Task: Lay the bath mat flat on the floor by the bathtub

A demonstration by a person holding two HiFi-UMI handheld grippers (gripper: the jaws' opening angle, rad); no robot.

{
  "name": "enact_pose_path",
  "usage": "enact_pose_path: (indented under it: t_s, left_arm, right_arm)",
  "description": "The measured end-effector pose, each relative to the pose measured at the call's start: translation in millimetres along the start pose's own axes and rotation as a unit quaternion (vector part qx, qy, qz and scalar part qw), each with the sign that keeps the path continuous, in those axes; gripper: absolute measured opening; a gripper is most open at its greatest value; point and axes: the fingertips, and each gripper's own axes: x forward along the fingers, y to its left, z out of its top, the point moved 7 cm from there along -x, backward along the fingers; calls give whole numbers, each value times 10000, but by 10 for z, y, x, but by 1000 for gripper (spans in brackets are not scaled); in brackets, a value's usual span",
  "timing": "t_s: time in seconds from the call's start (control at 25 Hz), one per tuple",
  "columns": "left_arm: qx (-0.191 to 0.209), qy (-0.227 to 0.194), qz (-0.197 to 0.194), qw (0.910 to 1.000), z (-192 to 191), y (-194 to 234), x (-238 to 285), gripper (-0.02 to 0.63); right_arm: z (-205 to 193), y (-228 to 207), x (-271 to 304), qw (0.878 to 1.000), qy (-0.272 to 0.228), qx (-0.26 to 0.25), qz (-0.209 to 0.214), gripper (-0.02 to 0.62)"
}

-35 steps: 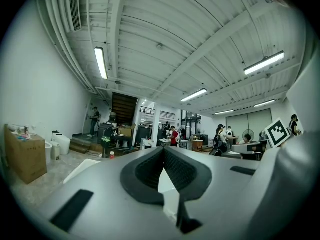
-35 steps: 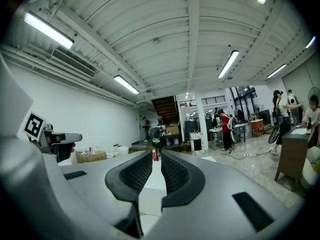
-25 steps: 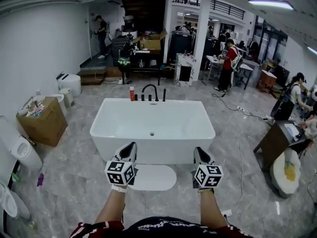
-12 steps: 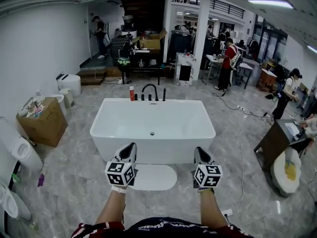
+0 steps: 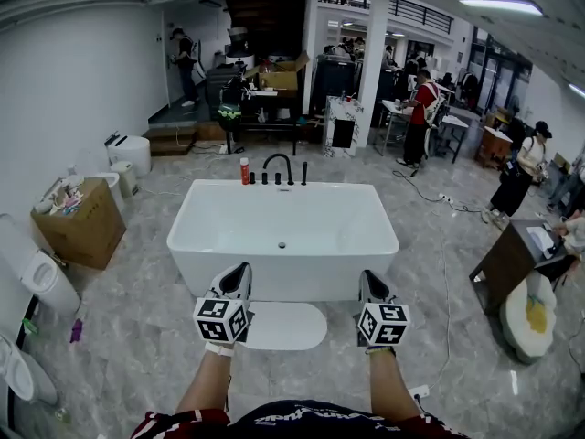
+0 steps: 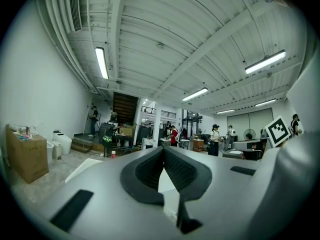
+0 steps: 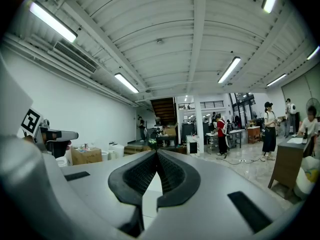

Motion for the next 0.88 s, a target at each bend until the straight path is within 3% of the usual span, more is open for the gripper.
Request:
enact_pose_path:
  t_s: [0.88]
  left_arm:
    - [27, -88, -42, 9999, 52, -46, -41, 17]
  right_arm:
    - [34, 18, -88, 10000, -9, -62, 27, 26]
